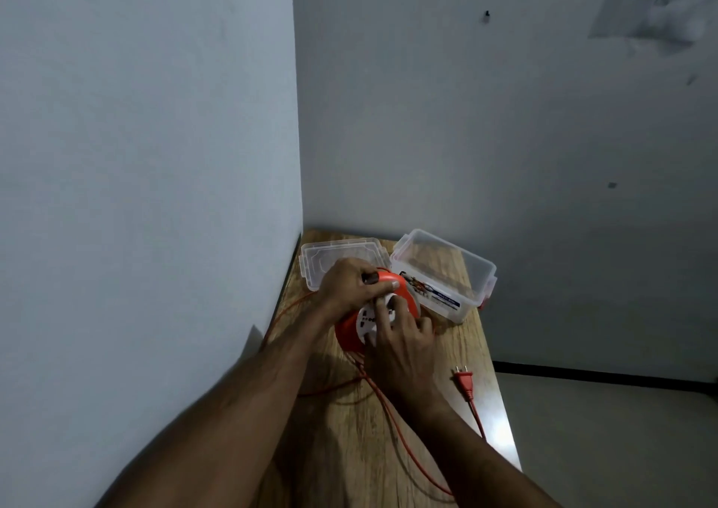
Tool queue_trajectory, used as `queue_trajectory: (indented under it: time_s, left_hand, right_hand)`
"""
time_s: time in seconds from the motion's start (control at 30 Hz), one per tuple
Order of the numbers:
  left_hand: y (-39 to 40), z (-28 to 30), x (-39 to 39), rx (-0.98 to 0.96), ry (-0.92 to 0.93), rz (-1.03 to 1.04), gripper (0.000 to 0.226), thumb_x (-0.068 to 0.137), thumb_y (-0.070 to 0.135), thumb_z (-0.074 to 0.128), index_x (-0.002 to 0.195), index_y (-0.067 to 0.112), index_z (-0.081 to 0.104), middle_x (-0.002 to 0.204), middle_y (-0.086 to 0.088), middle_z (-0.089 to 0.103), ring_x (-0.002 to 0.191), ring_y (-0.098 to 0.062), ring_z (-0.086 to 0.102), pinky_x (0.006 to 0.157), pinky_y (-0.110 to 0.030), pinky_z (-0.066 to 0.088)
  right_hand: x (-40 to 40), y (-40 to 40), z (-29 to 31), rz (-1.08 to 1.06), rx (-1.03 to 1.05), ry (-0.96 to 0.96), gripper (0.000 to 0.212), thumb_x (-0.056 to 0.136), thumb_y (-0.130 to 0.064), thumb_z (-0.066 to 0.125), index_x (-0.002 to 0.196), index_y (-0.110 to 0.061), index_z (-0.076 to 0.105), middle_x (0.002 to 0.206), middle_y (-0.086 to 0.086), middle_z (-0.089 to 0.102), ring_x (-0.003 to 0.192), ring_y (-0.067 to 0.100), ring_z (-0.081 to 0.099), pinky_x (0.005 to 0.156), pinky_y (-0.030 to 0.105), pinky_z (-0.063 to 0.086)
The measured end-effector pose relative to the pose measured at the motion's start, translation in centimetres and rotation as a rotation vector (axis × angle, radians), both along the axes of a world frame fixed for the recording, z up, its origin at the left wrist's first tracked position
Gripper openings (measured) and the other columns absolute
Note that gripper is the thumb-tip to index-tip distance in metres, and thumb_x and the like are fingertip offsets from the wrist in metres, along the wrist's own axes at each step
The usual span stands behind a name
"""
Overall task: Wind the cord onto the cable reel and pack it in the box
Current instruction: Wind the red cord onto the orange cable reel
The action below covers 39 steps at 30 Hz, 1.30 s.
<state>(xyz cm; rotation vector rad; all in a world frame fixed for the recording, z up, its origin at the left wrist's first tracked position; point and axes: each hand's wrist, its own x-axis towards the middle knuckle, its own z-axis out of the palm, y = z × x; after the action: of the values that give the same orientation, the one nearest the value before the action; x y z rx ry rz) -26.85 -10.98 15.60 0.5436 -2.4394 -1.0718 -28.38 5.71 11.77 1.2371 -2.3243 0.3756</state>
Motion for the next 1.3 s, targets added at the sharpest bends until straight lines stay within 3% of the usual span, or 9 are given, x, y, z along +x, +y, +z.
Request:
queue_trajectory:
  time_s: [0.27,0.4,0.6,0.73,0.87,0.93,1.03,1.17,1.3]
  left_hand:
    - [0.3,0.3,0.3,-0.093,0.01,0.001,0.04,0.075,0.069,0.072,0.058,0.033,0.063,0.061,0.009,0.063,0.06,-0.007,0.059,0.061,-0.037,0.053]
    - [0.5,0.1,0.2,-0.043,0.058,0.025,0.047,0.077,0.068,0.072,0.087,0.023,0.08,0.076,0.011,0.073,0.071,-0.006,0.068,0.071,-0.04,0.062]
    - [1.6,-0.2,-0.1,-0.089,0.165,0.103,0.052,0.079,0.063,0.073,0.107,0.02,0.081,0.1,0.002,0.08,0.087,-0.01,0.073,0.077,-0.038,0.063]
    - [1.7,-0.3,-0.1,-0.107,0.135,0.102,0.05,0.079,0.063,0.073,0.1,0.019,0.083,0.091,0.001,0.08,0.078,-0.01,0.07,0.071,-0.036,0.062]
    - [1.2,-0.3,-0.1,-0.088,0.099,0.08,0.057,0.074,0.073,0.065,0.082,0.019,0.081,0.073,0.005,0.073,0.066,-0.009,0.066,0.063,-0.04,0.059]
    - [0.7,-0.4,-0.1,-0.044,0.11,0.04,0.056,0.074,0.072,0.066,0.088,0.019,0.083,0.075,0.006,0.075,0.067,-0.007,0.067,0.065,-0.04,0.061]
    - [0.2,-0.6,0.2,-0.01,0.115,0.035,0.048,0.076,0.066,0.072,0.084,0.02,0.082,0.07,0.009,0.072,0.063,-0.008,0.065,0.063,-0.039,0.06]
    - [-0.2,-0.4,0.2,0.027,0.079,0.013,0.05,0.077,0.065,0.075,0.092,0.017,0.082,0.074,0.011,0.072,0.066,-0.006,0.067,0.066,-0.032,0.058]
    - [0.1,0.1,0.1,0.018,0.044,-0.01,0.048,0.077,0.064,0.076,0.092,0.019,0.083,0.078,0.005,0.077,0.07,-0.008,0.07,0.074,-0.043,0.063]
  right_hand:
    - [-1.2,-0.2,0.8,0.106,-0.144,-0.307,0.069,0.075,-0.046,0.082,0.132,-0.021,0.052,0.117,0.004,0.066,0.097,0.021,0.067,0.075,0.03,0.058]
    - [-0.6,-0.7,1.1,0.026,-0.466,-0.687,0.052,0.076,-0.038,0.086,0.118,-0.025,0.059,0.102,-0.012,0.068,0.087,0.0,0.067,0.073,0.015,0.056]
    - [-0.4,-3.0,2.4,-0.507,-0.875,-1.418,0.045,0.077,-0.039,0.086,0.098,-0.006,0.063,0.1,0.005,0.07,0.089,0.018,0.07,0.068,0.032,0.058]
    - [-1.4,-4.4,2.2,-0.624,-1.248,-1.975,0.086,0.07,-0.044,0.09,0.134,-0.003,0.049,0.119,0.014,0.066,0.087,0.032,0.07,0.054,0.041,0.059]
    - [-1.3,-4.3,2.2,-0.563,-1.21,-2.115,0.075,0.078,-0.043,0.085,0.133,-0.007,0.051,0.107,0.022,0.072,0.071,0.03,0.073,0.047,0.036,0.056]
    - [-0.6,-3.3,3.0,-0.544,-1.091,-1.884,0.051,0.082,-0.035,0.083,0.116,-0.007,0.057,0.101,0.017,0.072,0.08,0.03,0.076,0.056,0.036,0.06]
    - [0.4,-1.6,2.9,-0.229,-0.782,-0.965,0.014,0.089,-0.017,0.075,0.096,-0.016,0.062,0.093,0.001,0.071,0.085,0.018,0.072,0.071,0.024,0.055]
    - [-1.0,0.6,0.9,0.24,-0.21,-0.138,0.03,0.088,-0.031,0.058,0.115,-0.019,0.066,0.123,0.008,0.064,0.118,0.025,0.057,0.098,0.043,0.049]
    - [-1.7,2.0,0.7,0.323,0.039,0.133,0.047,0.08,-0.026,0.068,0.127,-0.026,0.065,0.139,0.013,0.047,0.132,0.031,0.039,0.101,0.055,0.046]
